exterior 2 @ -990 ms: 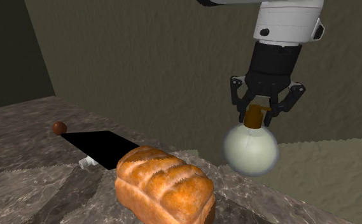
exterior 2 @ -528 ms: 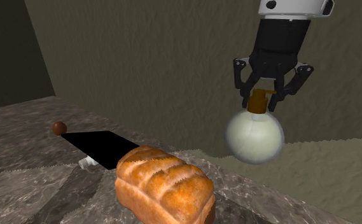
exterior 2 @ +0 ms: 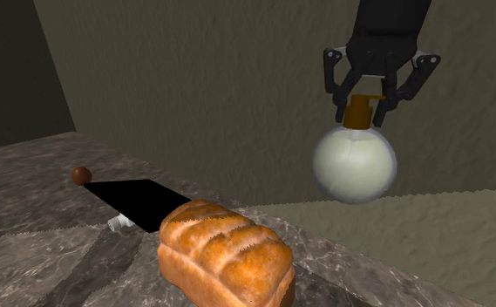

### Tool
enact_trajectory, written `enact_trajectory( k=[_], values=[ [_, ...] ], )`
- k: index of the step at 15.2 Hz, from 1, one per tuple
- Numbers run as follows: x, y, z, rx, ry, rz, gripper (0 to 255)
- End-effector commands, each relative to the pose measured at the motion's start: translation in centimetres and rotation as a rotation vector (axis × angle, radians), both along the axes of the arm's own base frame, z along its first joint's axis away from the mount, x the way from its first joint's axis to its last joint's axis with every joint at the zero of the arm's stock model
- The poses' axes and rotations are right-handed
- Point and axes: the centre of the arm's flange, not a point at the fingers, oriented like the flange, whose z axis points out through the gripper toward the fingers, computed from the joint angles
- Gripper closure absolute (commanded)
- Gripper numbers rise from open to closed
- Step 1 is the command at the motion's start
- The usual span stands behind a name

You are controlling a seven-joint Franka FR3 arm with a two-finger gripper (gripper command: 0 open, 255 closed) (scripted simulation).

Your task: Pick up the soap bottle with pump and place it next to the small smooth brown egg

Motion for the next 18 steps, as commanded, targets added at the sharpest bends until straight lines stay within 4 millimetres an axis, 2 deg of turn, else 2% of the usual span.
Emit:
enact_trajectory(
  k=[1,10,18],
  values=[
    [0.0,0.0,1.1,0.000,0.000,0.000,255],
    [0.0,0.0,5.5,0.000,0.000,0.000,255],
    [1.8,10.3,4.2,0.000,0.000,0.000,255]
  ],
)
